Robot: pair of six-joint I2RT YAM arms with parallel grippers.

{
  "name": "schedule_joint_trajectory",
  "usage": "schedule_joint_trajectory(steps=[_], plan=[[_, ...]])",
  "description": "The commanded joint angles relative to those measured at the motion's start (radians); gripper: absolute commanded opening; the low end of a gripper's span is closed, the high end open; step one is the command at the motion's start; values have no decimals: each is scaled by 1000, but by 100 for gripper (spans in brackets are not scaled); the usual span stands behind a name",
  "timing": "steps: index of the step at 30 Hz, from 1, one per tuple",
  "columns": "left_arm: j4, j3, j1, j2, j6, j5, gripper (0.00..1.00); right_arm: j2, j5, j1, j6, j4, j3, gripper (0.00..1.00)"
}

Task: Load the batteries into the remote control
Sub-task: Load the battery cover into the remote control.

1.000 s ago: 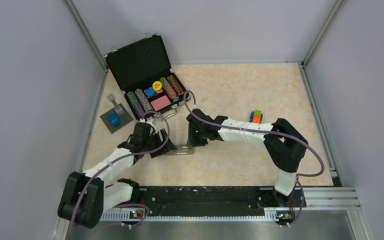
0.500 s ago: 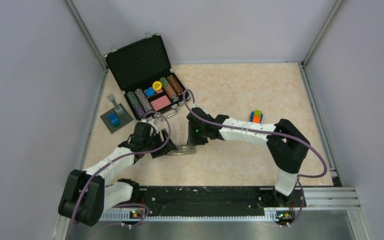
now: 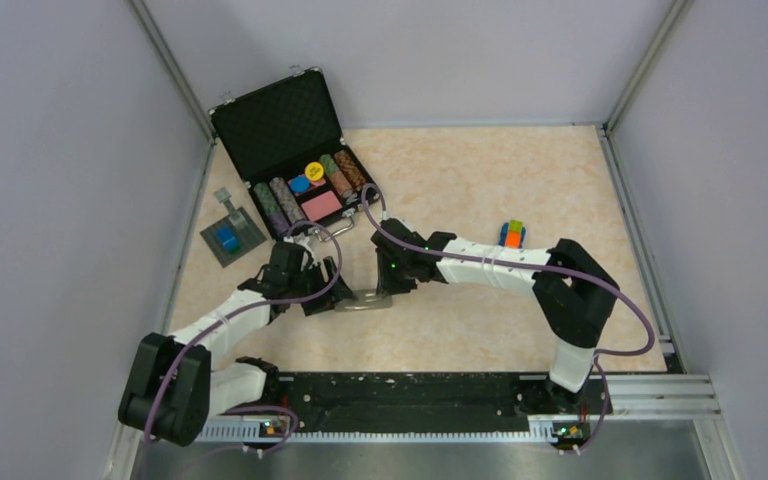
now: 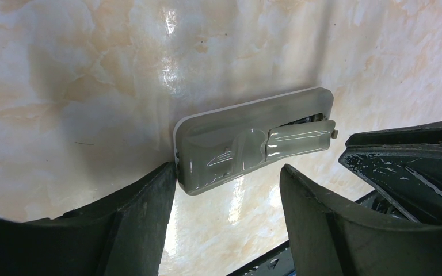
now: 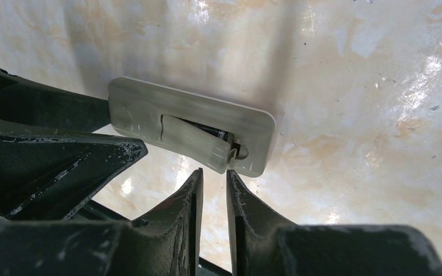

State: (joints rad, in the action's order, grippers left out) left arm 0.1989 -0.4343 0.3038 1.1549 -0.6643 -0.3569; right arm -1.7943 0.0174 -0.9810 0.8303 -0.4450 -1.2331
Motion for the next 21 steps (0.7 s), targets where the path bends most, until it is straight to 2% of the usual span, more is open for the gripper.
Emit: schedule_joint_trajectory(steps=[1, 21], plan=[[74, -1, 6, 24, 5, 42, 72, 6, 22, -18, -19, -4, -24, 20], [74, -3, 6, 24, 6, 35, 72, -47, -3, -17, -6, 66, -7, 15]])
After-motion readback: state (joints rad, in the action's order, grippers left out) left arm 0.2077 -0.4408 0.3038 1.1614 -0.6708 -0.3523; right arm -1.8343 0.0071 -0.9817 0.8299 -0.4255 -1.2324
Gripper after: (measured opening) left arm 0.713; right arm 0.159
